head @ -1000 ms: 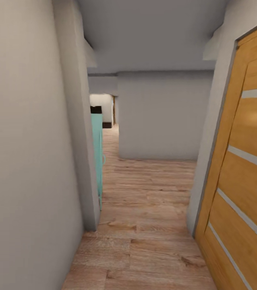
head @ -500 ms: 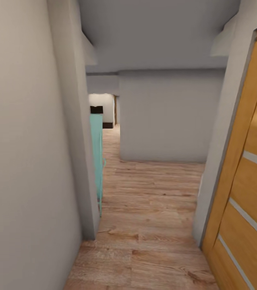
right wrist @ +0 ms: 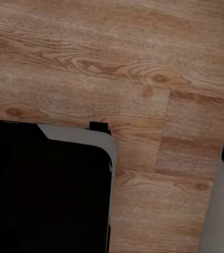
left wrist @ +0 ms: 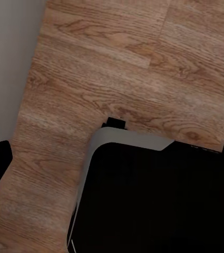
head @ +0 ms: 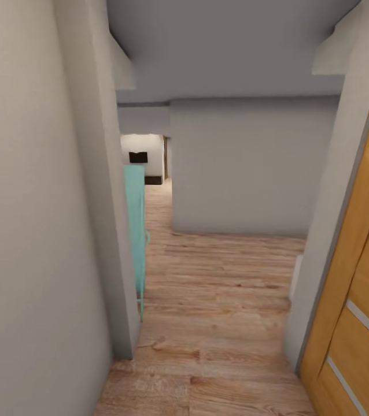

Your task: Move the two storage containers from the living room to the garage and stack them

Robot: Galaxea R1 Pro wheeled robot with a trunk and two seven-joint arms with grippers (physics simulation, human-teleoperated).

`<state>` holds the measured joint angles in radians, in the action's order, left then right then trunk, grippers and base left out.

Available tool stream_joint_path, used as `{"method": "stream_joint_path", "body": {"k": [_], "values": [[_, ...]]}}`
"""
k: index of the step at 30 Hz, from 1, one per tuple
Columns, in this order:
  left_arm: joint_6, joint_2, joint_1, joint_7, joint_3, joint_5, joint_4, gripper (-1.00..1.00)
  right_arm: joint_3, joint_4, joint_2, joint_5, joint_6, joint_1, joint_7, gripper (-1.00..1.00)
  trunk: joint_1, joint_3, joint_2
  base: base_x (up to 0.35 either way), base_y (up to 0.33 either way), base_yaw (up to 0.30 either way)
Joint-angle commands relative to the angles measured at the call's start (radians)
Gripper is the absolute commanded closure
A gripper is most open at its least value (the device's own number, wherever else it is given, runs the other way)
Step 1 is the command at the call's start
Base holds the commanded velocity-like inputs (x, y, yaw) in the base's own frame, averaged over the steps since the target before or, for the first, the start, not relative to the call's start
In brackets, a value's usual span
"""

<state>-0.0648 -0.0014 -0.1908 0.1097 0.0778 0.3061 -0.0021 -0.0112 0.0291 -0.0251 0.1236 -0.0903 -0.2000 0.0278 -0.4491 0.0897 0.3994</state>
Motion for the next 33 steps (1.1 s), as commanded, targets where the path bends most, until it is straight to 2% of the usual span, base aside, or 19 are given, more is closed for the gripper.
{"method": "stream_joint_path", "body": {"k": [1,5,17,33], "values": [[-0.003,0.0,0.0,0.002,0.008,0.008,0.001,-1.0,-0.002,0.003,0.0,0.01,-0.005,-0.001,0.003,-1.0,-0.001,0.0,0.001,0.323,0.0,0.0],[-0.003,0.0,-0.001,0.002,0.008,0.008,0.001,-1.0,-0.002,0.003,-0.001,0.009,-0.006,-0.001,0.003,-1.0,-0.001,0.0,0.001,0.323,0.0,-0.006],[-0.003,0.0,0.0,0.002,0.008,0.008,0.001,-1.0,-0.003,0.003,0.001,0.009,-0.007,-0.001,0.001,-1.0,-0.001,0.0,0.001,0.323,0.0,-0.246],[-0.003,0.0,0.0,0.002,0.008,0.008,0.001,-1.0,0.002,0.003,-0.001,0.016,-0.003,-0.001,0.003,-1.0,-0.001,0.0,0.001,0.323,0.0,-0.015]]}}
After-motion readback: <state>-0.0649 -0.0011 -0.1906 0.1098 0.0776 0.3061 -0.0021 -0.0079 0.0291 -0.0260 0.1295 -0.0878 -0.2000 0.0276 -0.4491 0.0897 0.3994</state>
